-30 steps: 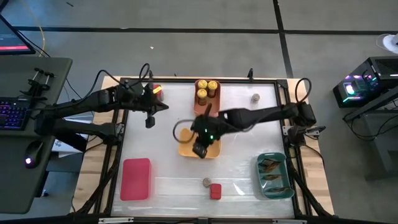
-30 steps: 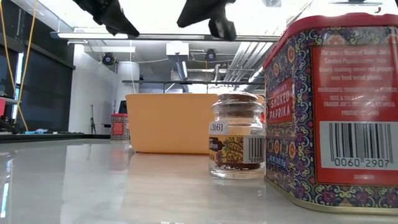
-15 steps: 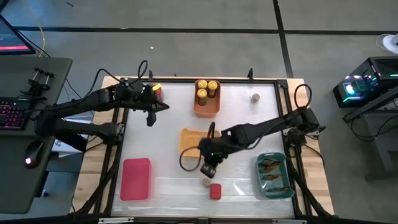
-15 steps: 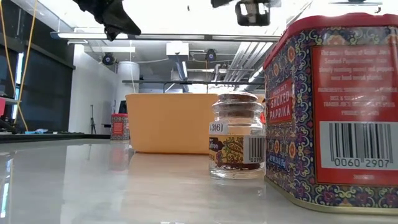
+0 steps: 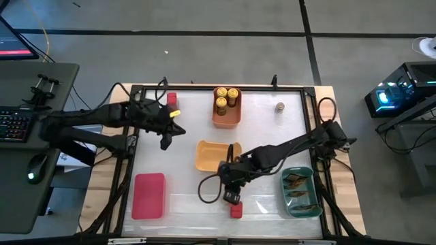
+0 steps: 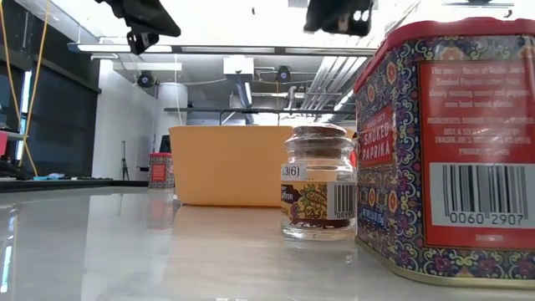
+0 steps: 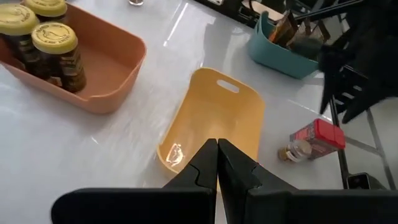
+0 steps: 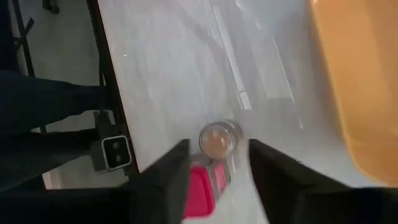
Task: Sort spices by type
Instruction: Put the bottom brown seasoning bottle into the yellow bin
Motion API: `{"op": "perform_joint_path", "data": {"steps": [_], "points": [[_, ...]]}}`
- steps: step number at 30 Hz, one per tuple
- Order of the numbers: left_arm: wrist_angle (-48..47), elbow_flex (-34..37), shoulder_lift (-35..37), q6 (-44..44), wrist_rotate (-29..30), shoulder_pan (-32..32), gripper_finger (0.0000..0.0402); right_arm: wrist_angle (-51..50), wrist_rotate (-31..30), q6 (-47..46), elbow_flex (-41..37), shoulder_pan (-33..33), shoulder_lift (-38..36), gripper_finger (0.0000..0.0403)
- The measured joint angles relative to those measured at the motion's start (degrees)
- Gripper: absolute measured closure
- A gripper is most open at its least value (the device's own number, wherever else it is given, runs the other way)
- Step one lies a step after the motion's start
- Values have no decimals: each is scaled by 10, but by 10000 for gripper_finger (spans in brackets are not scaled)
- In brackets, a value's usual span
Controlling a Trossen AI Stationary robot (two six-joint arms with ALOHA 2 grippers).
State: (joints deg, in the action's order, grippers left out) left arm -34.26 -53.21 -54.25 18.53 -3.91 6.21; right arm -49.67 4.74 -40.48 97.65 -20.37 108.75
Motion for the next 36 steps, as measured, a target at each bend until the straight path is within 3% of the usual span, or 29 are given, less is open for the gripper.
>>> {"op": "perform_joint_path", "data": {"steps": [6,10,14,23,36], "points": [[-5,0,-11,10,6,-39,402,54,63,55,0,-8,54,130],[-6,0,-18,10,14,-55,402,49,49,74,0,-14,80,92],[-7,0,-26,5,24,-60,402,40,19,59,0,-15,91,88],[-5,0,-45,-17,29,-60,402,42,31,47,0,-24,120,88],[-2,0,-54,-23,29,-60,402,30,-4,38,0,-27,153,95]]}}
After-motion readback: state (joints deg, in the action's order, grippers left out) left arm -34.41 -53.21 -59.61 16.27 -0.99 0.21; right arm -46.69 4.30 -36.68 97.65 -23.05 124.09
